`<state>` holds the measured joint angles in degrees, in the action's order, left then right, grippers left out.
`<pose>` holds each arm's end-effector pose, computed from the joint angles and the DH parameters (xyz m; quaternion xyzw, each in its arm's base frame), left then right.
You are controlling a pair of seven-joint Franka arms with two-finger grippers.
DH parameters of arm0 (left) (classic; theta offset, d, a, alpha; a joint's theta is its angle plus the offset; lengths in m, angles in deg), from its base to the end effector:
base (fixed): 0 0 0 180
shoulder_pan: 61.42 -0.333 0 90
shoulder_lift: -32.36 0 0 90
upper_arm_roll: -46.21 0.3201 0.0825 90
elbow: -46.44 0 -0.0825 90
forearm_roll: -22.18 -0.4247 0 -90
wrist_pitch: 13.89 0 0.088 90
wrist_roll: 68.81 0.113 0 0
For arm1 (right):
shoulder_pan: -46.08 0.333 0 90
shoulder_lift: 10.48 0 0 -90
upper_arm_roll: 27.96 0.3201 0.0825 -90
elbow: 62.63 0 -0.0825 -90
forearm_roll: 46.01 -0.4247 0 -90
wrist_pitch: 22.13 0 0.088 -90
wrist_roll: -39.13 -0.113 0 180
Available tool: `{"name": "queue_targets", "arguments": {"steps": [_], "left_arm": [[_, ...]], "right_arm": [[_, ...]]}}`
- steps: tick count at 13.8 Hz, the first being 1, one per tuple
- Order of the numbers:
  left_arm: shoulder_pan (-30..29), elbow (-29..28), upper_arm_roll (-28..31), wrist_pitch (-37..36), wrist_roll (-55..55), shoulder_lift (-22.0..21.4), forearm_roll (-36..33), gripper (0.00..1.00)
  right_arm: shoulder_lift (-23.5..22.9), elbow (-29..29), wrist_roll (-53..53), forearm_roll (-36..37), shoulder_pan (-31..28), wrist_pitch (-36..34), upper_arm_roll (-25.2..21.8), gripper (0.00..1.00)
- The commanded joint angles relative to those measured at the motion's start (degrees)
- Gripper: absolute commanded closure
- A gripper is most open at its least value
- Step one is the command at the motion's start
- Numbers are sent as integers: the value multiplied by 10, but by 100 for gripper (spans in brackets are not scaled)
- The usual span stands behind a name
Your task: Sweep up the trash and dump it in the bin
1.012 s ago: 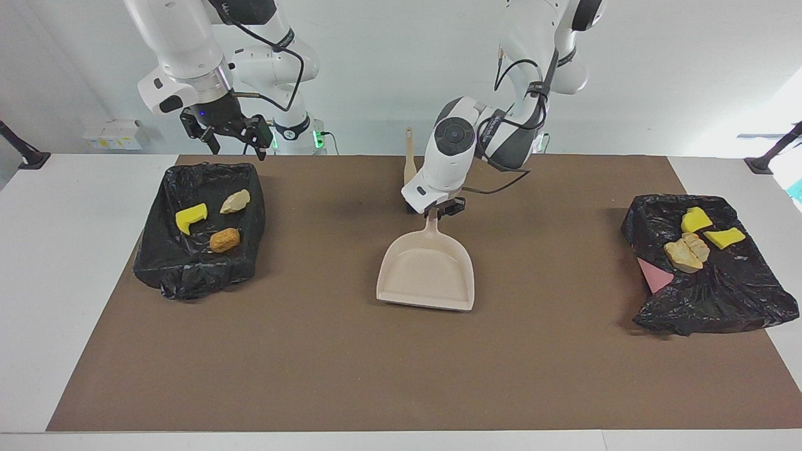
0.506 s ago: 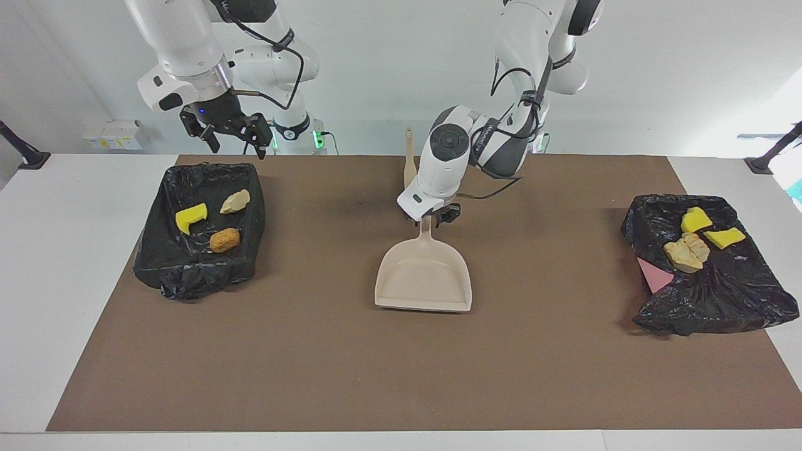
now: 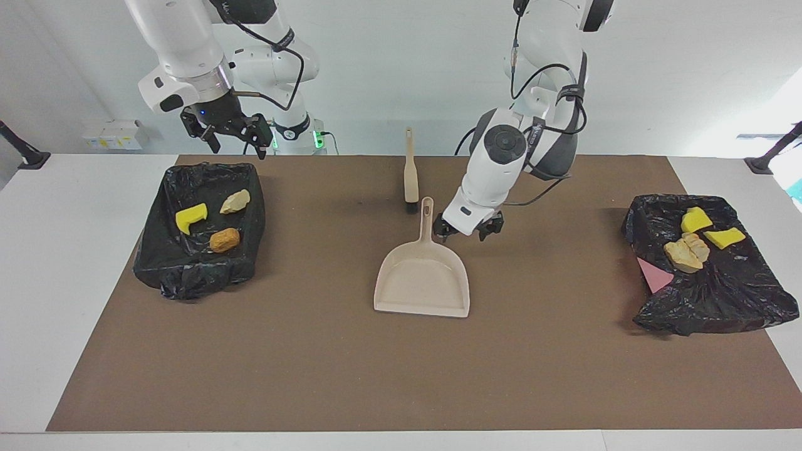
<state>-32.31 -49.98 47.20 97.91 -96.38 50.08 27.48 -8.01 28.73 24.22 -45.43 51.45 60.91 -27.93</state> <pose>0.5968 -0.3275 0.3982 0.9989 0.0129 -0.0366 0.0258 0.5653 0.0522 0.6257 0.9952 -0.0831 -0.0493 0.0140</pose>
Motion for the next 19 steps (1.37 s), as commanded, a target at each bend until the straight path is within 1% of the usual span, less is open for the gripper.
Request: {"name": "queue_targets", "arguments": {"steps": [1, 2, 4, 6, 8, 13, 14, 15, 18, 19], "left_arm": [[-43, 21, -4, -4, 28, -8, -13, 0], [-62, 24, -4, -14, 29, -8, -11, 0], [-98, 28, -2, -27, 36, -23, -9, 0], [-134, 36, -3, -35, 83, -39, -8, 0], [-165, 56, -3, -71, 120, -41, -8, 0], [-245, 101, -2, -165, 260, -43, -2, 0], [-253, 102, 0, -171, 289, -50, -7, 0], [-256, 100, -2, -160, 311, -70, -10, 0], [-255, 88, 8, -159, 326, -95, -15, 0], [-254, 81, 8, -159, 343, -102, -42, 0]], "right_arm": [[13, 13, 22, 0, -10, -4, 4, 0], [13, 13, 22, 0, -10, -4, 4, 0], [13, 13, 22, 0, -10, -4, 4, 0], [13, 13, 22, 0, -10, -4, 4, 0], [13, 13, 22, 0, -10, -4, 4, 0], [13, 13, 22, 0, -10, -4, 4, 0], [13, 13, 22, 0, -10, -4, 4, 0], [13, 13, 22, 0, -10, -5, 4, 0], [13, 13, 21, 0, -10, -5, 4, 0], [14, 13, 21, 0, -10, -5, 4, 0]]}}
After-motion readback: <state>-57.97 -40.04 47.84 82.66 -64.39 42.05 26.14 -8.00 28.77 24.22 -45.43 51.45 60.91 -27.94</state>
